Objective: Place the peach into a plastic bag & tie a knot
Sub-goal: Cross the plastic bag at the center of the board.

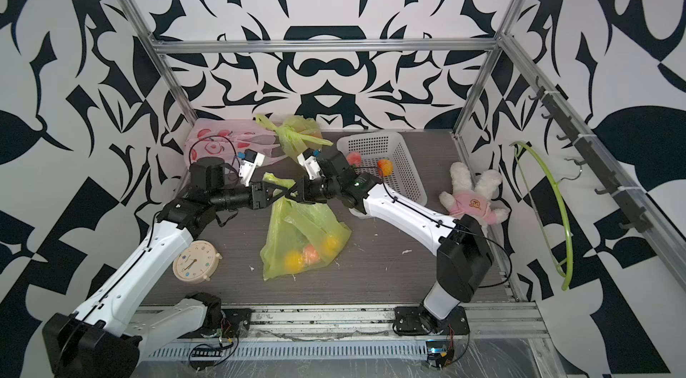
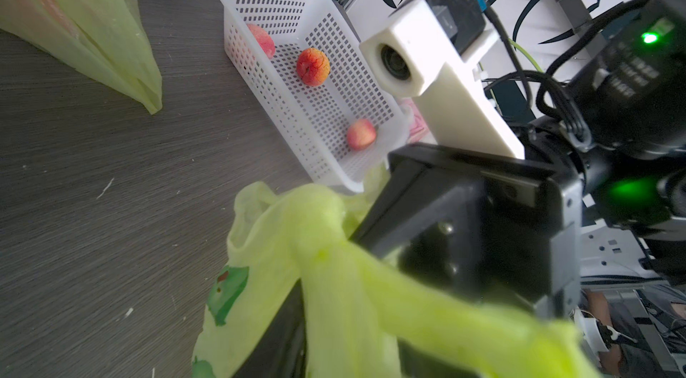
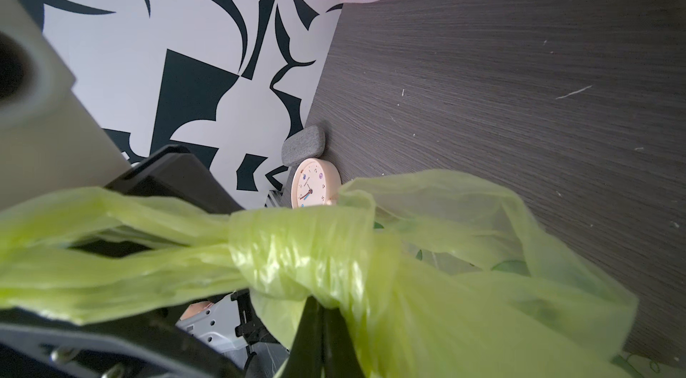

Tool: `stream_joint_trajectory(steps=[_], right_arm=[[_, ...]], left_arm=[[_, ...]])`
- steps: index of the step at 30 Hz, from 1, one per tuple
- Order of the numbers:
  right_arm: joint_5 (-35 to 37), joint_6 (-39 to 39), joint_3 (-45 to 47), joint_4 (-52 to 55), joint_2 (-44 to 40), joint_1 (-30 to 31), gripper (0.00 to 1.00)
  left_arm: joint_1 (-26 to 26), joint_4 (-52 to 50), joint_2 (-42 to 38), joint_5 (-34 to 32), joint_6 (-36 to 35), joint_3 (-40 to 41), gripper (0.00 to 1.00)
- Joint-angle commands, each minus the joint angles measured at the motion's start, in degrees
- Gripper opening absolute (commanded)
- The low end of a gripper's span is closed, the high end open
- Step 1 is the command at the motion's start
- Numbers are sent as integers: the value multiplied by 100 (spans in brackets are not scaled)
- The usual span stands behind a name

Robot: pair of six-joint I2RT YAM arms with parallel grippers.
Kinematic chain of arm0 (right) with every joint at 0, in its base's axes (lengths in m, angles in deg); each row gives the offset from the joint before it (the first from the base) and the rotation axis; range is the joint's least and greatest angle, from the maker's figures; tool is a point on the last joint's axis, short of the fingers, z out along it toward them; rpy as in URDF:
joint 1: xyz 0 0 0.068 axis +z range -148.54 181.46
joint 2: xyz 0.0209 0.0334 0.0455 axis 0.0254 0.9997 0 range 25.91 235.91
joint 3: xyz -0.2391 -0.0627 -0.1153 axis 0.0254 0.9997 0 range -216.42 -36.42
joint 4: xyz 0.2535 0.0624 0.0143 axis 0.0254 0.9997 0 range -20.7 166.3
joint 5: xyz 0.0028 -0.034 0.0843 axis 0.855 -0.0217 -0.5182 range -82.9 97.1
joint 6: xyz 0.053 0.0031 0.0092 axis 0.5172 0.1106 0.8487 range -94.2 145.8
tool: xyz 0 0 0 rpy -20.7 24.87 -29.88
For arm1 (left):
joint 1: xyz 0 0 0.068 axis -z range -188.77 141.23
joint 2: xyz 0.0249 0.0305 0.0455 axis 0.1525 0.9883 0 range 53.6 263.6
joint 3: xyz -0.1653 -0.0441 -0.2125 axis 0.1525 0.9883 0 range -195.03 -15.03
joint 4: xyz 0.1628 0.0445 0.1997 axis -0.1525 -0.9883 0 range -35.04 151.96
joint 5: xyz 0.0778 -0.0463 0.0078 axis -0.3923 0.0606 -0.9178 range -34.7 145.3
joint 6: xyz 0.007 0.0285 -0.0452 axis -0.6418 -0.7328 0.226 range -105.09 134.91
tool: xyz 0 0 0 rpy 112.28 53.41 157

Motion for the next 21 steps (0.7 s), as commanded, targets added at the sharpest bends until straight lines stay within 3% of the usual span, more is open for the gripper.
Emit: stream_joint_trajectory(steps=[1, 18, 21], right_arm=[[-99, -96, -241, -71, -25, 67, 0], [-301, -219, -301, -1, 35, 126, 0], [-343, -267, -340, 78, 35, 128, 0]], left_arm=[[-15, 134, 161, 21, 79, -174, 38], [-5, 250, 510, -64, 349, -310, 25], [7, 266, 528, -61, 355, -341, 19]])
